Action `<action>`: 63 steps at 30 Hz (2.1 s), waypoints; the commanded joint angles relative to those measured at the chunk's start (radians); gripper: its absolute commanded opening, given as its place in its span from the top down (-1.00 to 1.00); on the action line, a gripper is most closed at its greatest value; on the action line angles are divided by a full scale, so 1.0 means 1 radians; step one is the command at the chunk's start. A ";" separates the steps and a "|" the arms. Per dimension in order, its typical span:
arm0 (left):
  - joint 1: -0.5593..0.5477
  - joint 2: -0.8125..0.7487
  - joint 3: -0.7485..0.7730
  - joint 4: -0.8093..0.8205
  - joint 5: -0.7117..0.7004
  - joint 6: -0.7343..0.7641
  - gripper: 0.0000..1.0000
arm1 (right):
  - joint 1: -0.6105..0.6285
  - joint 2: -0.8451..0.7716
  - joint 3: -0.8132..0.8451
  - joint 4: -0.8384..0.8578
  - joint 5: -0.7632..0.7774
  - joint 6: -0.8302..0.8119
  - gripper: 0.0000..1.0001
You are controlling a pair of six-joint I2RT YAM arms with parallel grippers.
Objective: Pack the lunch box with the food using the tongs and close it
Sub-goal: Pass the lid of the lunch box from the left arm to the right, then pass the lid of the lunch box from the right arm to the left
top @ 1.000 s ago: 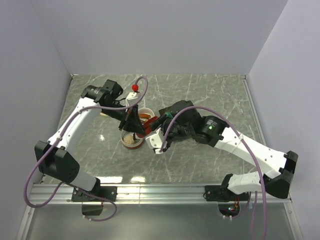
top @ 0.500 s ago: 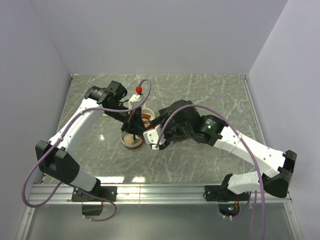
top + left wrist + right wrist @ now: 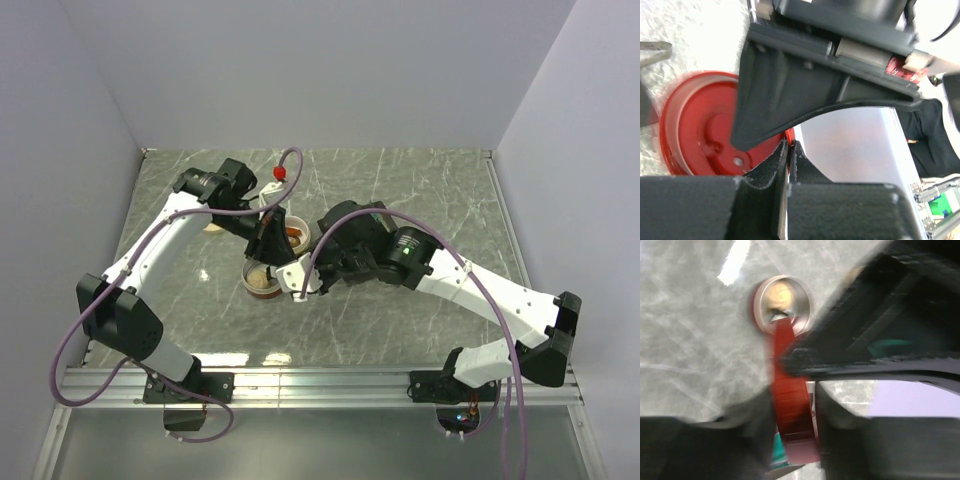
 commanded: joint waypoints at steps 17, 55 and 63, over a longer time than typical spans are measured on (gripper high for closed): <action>0.411 -0.104 0.007 -0.012 0.308 0.124 -0.99 | -0.256 -0.036 0.123 0.116 -0.216 0.587 1.00; 0.206 -0.421 -0.720 2.243 -0.534 -2.083 -0.64 | -0.431 -0.156 -0.159 0.739 0.008 2.001 1.00; 0.147 -0.310 -0.719 2.326 -0.586 -2.137 -0.15 | -0.429 -0.157 -0.180 0.847 -0.029 2.056 1.00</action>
